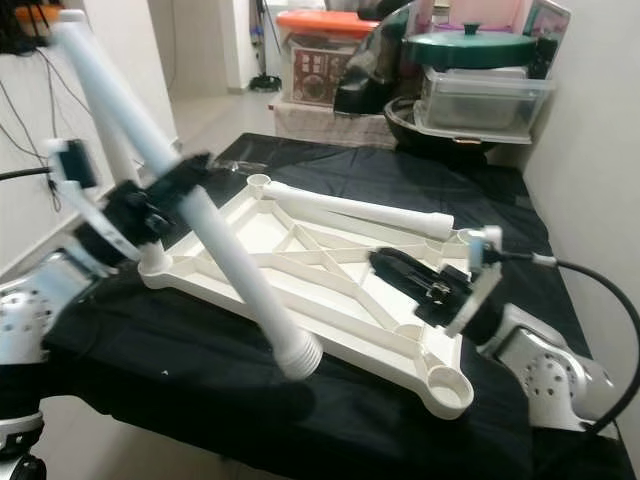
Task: Building children table
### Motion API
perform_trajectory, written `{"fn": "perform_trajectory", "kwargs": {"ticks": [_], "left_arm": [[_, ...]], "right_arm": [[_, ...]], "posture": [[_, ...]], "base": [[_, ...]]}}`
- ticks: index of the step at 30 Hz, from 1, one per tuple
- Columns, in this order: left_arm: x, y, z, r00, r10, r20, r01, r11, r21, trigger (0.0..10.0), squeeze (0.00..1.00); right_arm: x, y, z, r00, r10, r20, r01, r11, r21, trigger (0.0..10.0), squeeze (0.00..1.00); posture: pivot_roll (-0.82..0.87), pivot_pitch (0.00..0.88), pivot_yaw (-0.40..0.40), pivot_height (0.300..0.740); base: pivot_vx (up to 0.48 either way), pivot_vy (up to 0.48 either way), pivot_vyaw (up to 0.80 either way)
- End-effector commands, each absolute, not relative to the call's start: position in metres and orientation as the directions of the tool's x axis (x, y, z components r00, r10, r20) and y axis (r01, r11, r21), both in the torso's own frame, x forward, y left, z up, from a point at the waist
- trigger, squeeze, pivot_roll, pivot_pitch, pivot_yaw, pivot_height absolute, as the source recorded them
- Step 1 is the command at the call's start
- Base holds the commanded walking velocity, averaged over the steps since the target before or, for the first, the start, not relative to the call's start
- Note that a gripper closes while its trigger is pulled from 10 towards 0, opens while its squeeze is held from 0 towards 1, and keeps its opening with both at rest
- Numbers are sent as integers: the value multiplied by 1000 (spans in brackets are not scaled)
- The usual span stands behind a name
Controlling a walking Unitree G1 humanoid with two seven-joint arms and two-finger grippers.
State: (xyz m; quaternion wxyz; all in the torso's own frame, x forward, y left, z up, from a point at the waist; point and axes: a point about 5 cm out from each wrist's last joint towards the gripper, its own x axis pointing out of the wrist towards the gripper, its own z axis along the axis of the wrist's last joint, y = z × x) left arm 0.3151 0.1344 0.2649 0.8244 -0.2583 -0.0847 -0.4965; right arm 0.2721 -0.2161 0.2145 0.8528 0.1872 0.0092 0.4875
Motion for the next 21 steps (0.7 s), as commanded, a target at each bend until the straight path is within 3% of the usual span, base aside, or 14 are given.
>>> {"fn": "perform_trajectory", "kwargs": {"ticks": [1,2,5,12,15,21], "left_arm": [[318,128,266,460,-808,369,883,374,-284,10000,0],[320,123,267,439,-825,356,894,362,-263,10000,0],[322,119,269,427,-832,355,901,356,-249,10000,0],[332,99,282,397,-832,388,918,360,-166,10000,0],[334,95,284,384,-837,390,923,359,-139,10000,0],[336,92,285,374,-844,384,927,357,-119,10000,0]], "right_arm": [[267,-204,215,450,881,142,-868,395,302,10000,0],[265,-197,216,412,900,139,-888,363,282,10000,0],[268,-193,214,416,901,118,-888,375,265,10000,0],[294,-173,206,539,842,-25,-828,536,164,10000,0],[297,-170,208,550,835,-10,-822,543,168,10000,0],[290,-164,206,477,879,-1,-863,469,188,10000,0]], "posture": [[13,0,-14,740],[13,0,-14,740],[12,0,-14,740],[11,0,-13,740],[10,0,-12,740],[11,0,-8,740]], "base": [[0,0,0],[0,0,0],[0,0,0],[0,0,0],[0,0,-210],[0,0,-703]]}}
